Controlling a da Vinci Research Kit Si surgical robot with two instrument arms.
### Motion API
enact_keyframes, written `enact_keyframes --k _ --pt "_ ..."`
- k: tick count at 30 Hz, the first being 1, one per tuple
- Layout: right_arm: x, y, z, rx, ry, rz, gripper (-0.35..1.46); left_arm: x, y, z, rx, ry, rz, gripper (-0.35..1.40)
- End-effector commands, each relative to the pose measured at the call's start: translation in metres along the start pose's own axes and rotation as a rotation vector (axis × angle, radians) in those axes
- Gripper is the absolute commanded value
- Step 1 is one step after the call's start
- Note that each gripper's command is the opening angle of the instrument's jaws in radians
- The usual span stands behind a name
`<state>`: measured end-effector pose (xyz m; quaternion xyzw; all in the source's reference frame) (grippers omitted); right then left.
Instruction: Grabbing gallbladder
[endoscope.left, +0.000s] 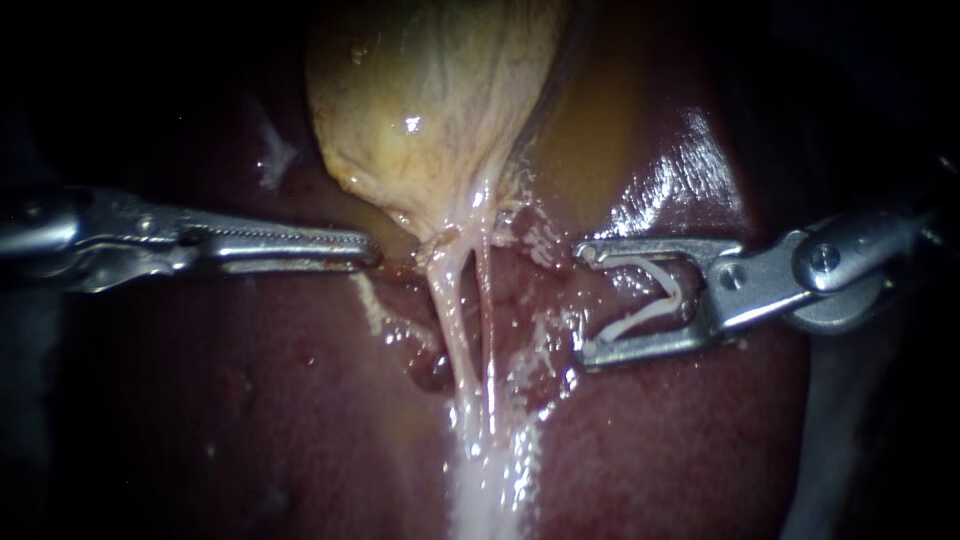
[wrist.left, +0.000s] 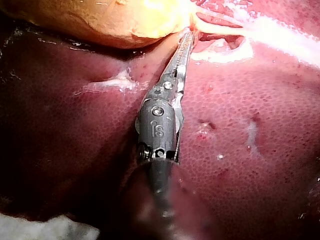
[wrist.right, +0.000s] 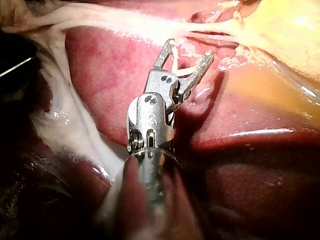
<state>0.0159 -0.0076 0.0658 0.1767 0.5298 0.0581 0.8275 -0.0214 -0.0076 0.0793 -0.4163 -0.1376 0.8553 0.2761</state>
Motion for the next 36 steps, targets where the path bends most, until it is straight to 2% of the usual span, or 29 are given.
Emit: enact_keyframes --k 1,11,12,14,17,22,32,36 --pt "0.0 0.0 0.0 -0.001 0.0 0.0 0.48 0.0 0.0 0.0 -0.001 0.001 -0.005 -0.35" --pt "0.0 0.0 -0.0001 0.003 0.001 0.001 0.48 0.0002 0.0004 -0.0003 -0.003 0.001 -0.018 -0.35" --pt "0.0 0.0 -0.0001 0.003 0.001 0.001 0.48 0.0003 0.0006 -0.0003 -0.002 -0.002 -0.007 -0.35" --pt "0.0 0.0 -0.0001 0.003 0.001 0.001 0.48 0.0004 0.0008 -0.0004 -0.002 0.007 0.027 -0.1" --pt "0.0 0.0 -0.0001 0.003 0.001 0.001 0.48 0.0006 0.001 -0.0004 0.0 0.021 0.031 -0.08" --pt "0.0001 0.0 -0.0002 0.003 0.001 0.001 0.48 0.0009 0.0012 0.0 -0.004 0.045 0.028 0.07" --pt "0.0 0.0 -0.0001 0.003 0.001 0.001 0.48 0.0014 0.0015 0.0007 -0.008 0.045 0.025 0.1" --pt "0.0001 0.0 -0.0001 0.003 0.001 0.001 0.48 0.0019 0.0017 0.0012 -0.011 0.047 0.023 0.22"
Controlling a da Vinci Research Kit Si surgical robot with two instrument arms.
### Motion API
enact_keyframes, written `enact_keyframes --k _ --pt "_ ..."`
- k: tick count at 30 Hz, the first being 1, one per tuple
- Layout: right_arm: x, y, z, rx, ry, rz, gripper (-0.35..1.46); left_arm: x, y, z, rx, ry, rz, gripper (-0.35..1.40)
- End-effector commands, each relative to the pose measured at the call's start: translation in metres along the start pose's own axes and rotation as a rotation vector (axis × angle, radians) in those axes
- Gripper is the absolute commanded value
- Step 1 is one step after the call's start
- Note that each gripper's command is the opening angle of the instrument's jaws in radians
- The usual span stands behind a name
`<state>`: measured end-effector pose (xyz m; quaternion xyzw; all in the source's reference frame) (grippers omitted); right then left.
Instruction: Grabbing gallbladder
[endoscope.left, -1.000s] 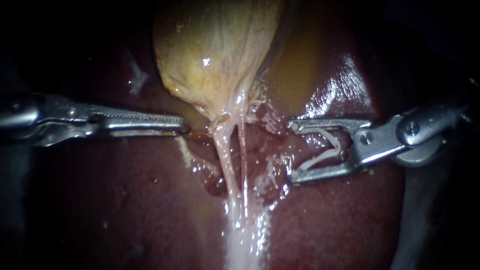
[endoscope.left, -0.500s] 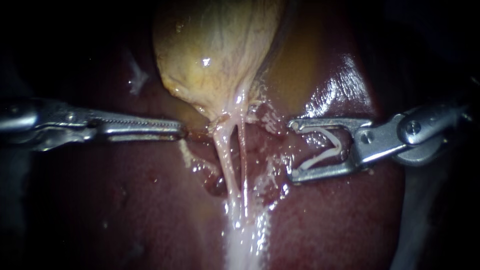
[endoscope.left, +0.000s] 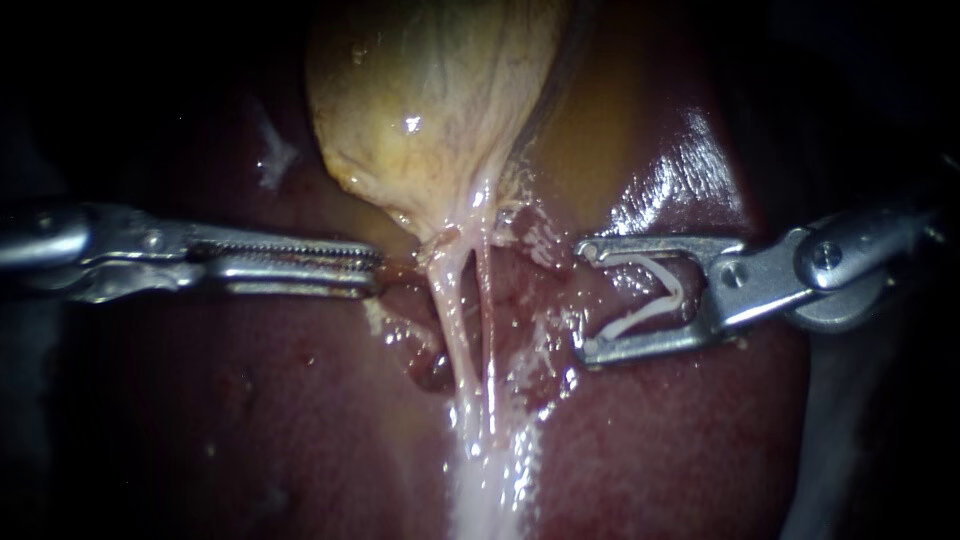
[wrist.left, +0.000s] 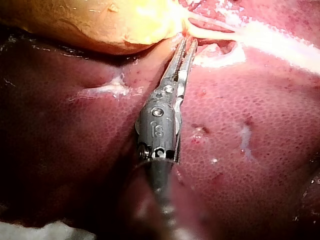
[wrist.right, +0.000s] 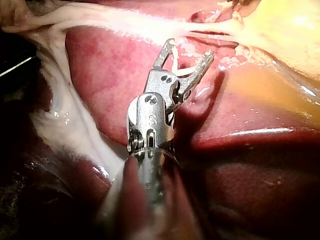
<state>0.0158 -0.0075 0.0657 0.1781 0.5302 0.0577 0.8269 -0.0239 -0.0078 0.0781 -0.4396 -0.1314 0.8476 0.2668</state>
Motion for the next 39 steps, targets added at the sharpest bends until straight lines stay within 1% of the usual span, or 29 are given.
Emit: enact_keyframes --k 1,7,12,17,21,29,35,39 --pt "0.0 0.0 0.0 0.0 0.0 0.0 0.48 0.0001 0.0001 0.0001 0.002 0.0 -0.001 0.22" --pt "0.0 0.0 0.0 0.0 0.0 0.0 0.48 0.0007 0.0004 0.0001 0.003 0.009 -0.004 0.29" --pt "0.0 0.0 0.0 0.0 0.0 0.0 0.48 0.0017 0.0003 -0.0001 0.0 0.011 -0.003 0.32" --pt "0.0 0.0 0.0 0.0 0.0 0.0 0.48 0.0022 0.0004 0.0007 0.004 0.011 -0.006 0.34" --pt "0.0 0.0001 0.0001 -0.001 0.0 0.001 0.48 0.0027 0.0004 0.0014 0.008 0.011 0.009 0.34" --pt "0.0001 0.0001 0.0002 -0.001 0.0 0.001 0.48 0.0033 0.0003 0.0028 0.014 0.011 0.018 0.34" --pt "0.0001 0.0002 0.0002 -0.001 0.0 0.001 0.48 0.0034 -0.0001 0.0036 0.017 0.011 0.023 0.34" --pt "0.0001 0.0001 0.0002 -0.001 0.0 0.001 0.48 0.0029 -0.0006 0.0041 0.018 0.011 0.024 0.29"
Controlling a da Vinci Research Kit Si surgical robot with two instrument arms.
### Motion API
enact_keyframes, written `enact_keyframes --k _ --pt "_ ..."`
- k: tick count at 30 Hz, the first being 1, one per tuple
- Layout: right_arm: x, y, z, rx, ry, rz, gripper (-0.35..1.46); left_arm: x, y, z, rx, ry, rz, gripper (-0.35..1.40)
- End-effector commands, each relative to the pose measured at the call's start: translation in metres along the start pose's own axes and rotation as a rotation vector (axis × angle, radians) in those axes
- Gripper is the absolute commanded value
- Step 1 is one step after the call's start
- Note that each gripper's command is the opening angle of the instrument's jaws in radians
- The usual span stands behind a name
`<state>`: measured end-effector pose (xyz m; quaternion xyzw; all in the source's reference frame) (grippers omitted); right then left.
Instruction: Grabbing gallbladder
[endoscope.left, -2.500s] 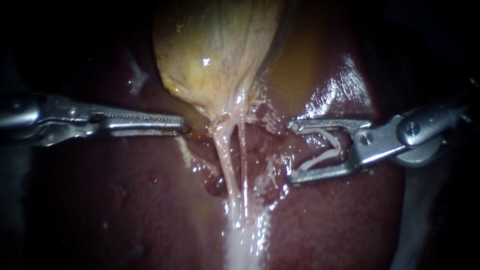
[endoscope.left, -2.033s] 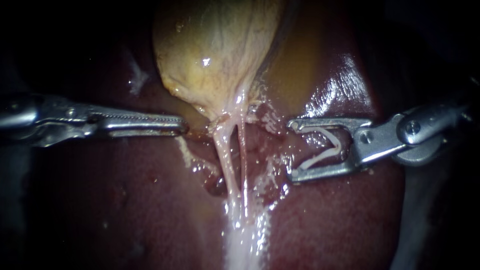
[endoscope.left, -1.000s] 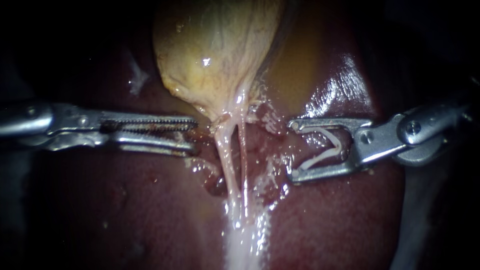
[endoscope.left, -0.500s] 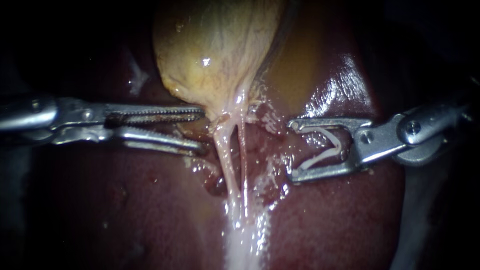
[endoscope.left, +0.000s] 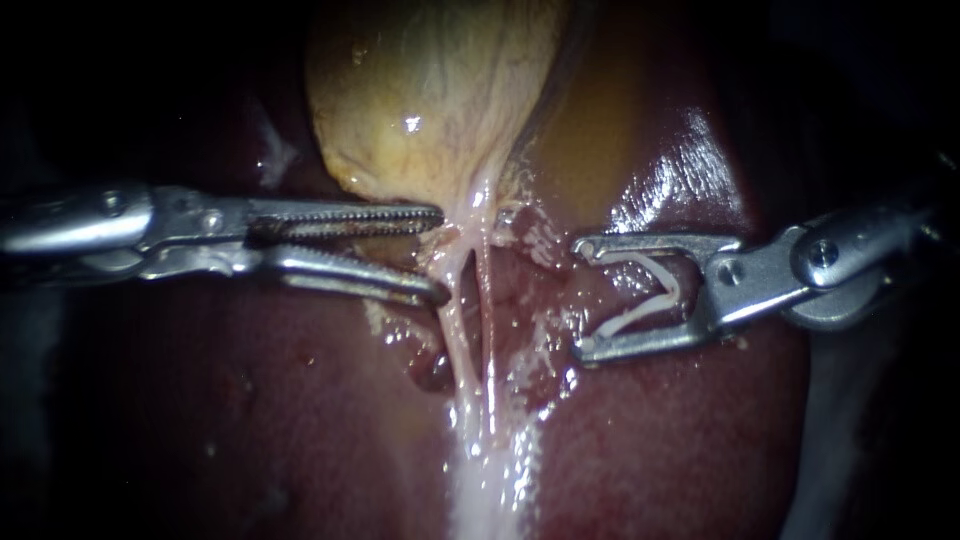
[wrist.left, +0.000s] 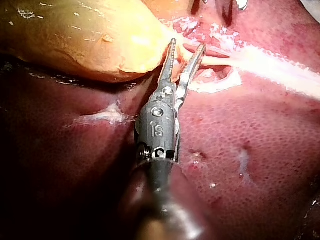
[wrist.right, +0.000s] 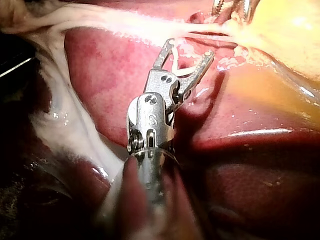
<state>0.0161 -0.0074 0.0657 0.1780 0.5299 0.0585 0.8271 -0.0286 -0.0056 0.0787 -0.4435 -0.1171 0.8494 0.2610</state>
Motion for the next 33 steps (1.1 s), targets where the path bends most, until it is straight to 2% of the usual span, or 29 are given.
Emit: enact_keyframes --k 1,5,8,12,18,22,33 --pt "0.0 0.0 0.0 0.0 0.0 0.0 0.48 -0.0002 -0.0002 0.0 0.001 0.0 0.0 0.27" --pt "0.0 0.0 0.0 0.0 0.0 0.0 0.48 -0.0007 -0.0007 0.0002 0.005 0.003 0.002 0.22" --pt "0.0 0.0 0.0 0.0 0.0 0.0 0.48 -0.0009 -0.0008 0.0003 0.005 -0.009 0.004 0.09" --pt "0.0 0.0 0.0 0.0 0.0 0.0 0.48 -0.0012 -0.0009 0.0003 0.004 -0.024 0.006 -0.35" --pt "0.0001 0.0 0.0 0.0 0.0 0.0 0.48 -0.0016 -0.0014 -0.0001 0.002 -0.05 0.009 -0.35" --pt "0.0001 0.0 0.0 0.0 0.0 0.0 0.48 -0.0017 -0.0013 -0.0006 -0.025 -0.076 0.01 -0.35" --pt "0.0001 0.0 0.0 0.0 0.0 0.0 0.48 -0.0014 -0.0008 -0.0013 -0.031 -0.088 -0.044 -0.35"
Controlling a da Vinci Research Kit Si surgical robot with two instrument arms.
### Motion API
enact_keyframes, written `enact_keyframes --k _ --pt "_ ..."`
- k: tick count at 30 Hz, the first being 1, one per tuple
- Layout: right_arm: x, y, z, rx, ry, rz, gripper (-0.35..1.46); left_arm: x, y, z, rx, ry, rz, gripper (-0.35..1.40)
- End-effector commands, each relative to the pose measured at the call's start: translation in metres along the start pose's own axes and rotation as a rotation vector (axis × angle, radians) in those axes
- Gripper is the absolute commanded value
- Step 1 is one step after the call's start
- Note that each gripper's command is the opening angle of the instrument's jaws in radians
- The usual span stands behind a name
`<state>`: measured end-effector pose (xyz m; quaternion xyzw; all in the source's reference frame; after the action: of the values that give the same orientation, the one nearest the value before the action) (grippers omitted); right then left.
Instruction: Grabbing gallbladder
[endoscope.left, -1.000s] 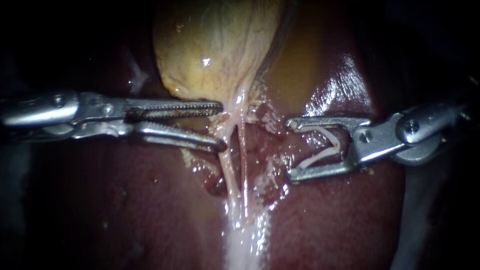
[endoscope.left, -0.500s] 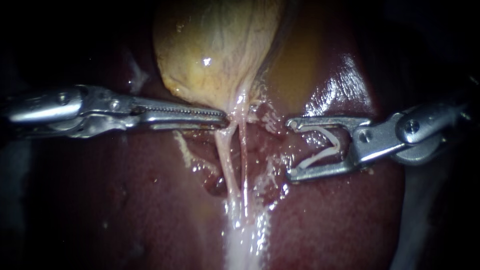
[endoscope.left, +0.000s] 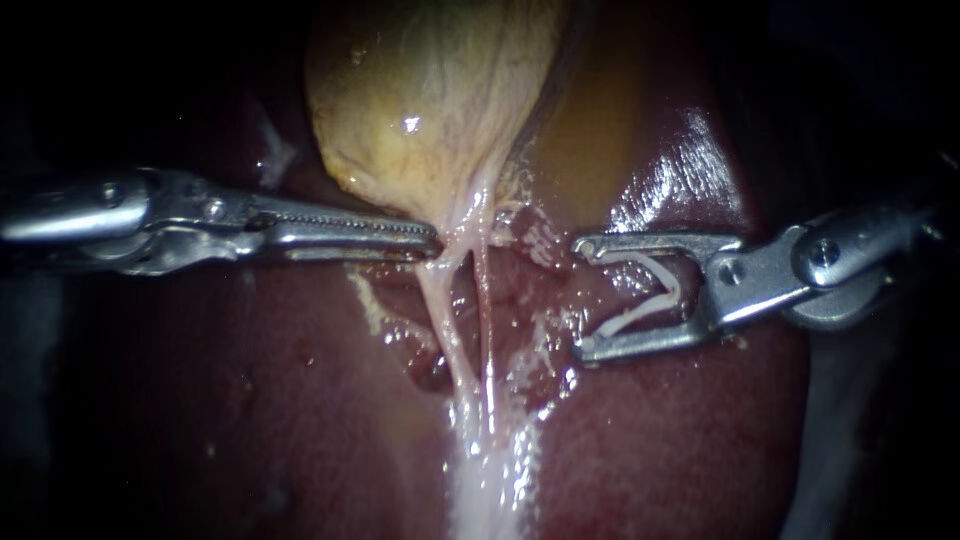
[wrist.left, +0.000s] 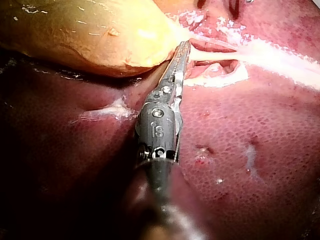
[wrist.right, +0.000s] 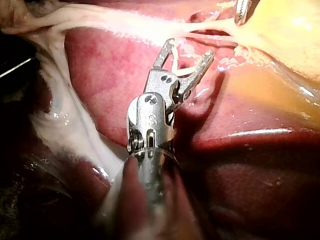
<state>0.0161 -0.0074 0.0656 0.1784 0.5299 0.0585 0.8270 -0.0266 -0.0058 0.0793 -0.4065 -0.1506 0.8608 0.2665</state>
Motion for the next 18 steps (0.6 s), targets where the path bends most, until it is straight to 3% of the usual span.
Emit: enact_keyframes --k 1,10,18 --pt "0.0 0.0 0.0 0.0 0.0 0.0 0.48 0.0 0.0 -0.0002 -0.003 0.001 -0.002 -0.35" --pt "0.0 0.0 0.0 0.0 0.0 0.0 0.48 0.0014 -0.0002 -0.0033 -0.023 -0.003 -0.02 -0.35" --pt "-0.0001 0.0001 0.0 -0.001 0.0 0.0 0.48 0.004 0.0002 -0.0072 0.002 0.045 -0.026 -0.35"
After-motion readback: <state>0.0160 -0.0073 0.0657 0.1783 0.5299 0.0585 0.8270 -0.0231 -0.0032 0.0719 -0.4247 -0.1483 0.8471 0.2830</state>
